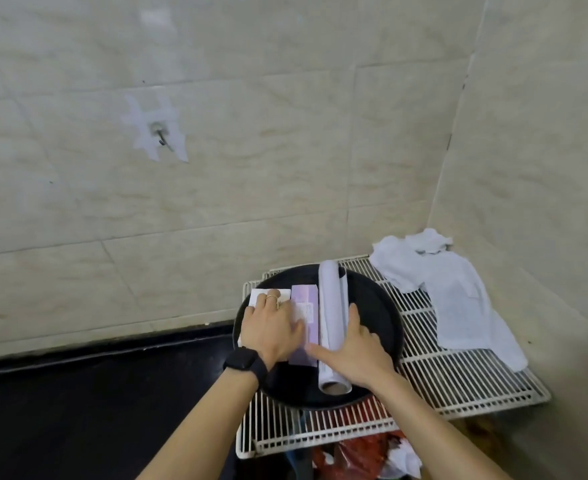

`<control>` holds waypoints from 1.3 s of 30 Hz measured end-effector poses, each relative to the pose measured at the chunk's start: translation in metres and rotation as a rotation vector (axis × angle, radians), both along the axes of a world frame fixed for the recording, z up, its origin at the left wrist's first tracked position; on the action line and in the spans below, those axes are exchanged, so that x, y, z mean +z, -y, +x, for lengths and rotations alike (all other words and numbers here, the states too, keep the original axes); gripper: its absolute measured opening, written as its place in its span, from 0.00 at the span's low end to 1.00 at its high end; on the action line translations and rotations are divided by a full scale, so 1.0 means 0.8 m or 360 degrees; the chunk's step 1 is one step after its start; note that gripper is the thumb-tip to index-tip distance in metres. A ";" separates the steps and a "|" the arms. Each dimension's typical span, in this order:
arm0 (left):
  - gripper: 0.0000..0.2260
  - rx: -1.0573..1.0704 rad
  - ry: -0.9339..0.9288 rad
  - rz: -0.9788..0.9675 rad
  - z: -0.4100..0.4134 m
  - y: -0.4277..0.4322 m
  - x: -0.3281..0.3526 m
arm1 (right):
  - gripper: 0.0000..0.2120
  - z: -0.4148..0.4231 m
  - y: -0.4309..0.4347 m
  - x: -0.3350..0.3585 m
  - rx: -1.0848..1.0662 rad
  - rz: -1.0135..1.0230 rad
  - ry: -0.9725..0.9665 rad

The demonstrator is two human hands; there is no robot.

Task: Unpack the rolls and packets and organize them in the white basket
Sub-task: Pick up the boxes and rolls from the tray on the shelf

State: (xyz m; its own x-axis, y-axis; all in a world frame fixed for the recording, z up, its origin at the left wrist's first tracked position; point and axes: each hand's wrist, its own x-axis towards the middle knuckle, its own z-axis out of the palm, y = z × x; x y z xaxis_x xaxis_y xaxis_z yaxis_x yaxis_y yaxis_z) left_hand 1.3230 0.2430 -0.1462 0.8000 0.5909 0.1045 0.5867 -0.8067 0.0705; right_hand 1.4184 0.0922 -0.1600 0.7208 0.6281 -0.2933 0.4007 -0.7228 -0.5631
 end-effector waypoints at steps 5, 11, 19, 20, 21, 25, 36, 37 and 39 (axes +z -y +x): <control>0.23 -0.0053 -0.0040 0.0098 0.015 -0.004 -0.010 | 0.62 0.002 0.001 -0.008 -0.0037 0.0040 -0.0102; 0.25 0.0054 -0.0075 0.0111 0.033 0.018 -0.013 | 0.39 0.008 0.011 -0.007 -0.0247 -0.0016 0.0038; 0.28 0.0105 -0.0110 0.0014 0.036 0.046 -0.012 | 0.21 0.026 0.026 -0.010 -0.0329 0.0492 -0.0419; 0.28 0.0114 -0.0128 -0.0010 0.037 0.047 -0.009 | 0.17 0.031 0.031 -0.007 -0.0373 0.0655 -0.0598; 0.28 0.0123 -0.0142 -0.0032 0.037 0.049 -0.007 | 0.14 0.038 0.039 -0.004 -0.0443 0.0798 -0.0754; 0.25 0.0142 -0.0200 -0.0064 0.039 0.056 -0.003 | 0.20 0.062 0.082 -0.014 -0.0670 0.1149 -0.1203; 0.24 0.0032 -0.0199 -0.0250 0.047 0.077 -0.001 | 0.16 0.037 0.157 -0.037 -0.0735 0.1366 -0.1205; 0.24 0.0028 -0.0157 -0.0332 0.048 0.078 0.000 | 0.18 0.034 0.162 -0.038 -0.0719 0.1357 -0.1167; 0.24 0.0026 -0.0034 -0.0443 0.047 0.079 0.003 | 0.19 0.032 0.172 -0.038 -0.0702 0.1383 -0.1138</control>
